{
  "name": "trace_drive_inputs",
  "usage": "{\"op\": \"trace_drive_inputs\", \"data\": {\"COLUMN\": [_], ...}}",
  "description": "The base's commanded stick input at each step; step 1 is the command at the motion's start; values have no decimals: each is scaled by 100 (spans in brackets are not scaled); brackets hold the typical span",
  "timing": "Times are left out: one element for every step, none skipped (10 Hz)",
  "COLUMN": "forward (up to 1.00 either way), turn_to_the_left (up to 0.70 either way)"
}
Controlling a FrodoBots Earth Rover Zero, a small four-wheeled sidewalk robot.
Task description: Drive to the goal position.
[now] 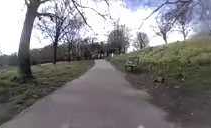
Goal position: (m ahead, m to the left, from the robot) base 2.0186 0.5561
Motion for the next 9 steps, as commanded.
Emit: {"op": "trace_drive_inputs", "data": {"forward": [85, 85, 85, 64, 31, 9, 0, 0, 0], "turn_to_the_left": [1, 1, 1, 1, 1, 0, 0, 0, 0]}}
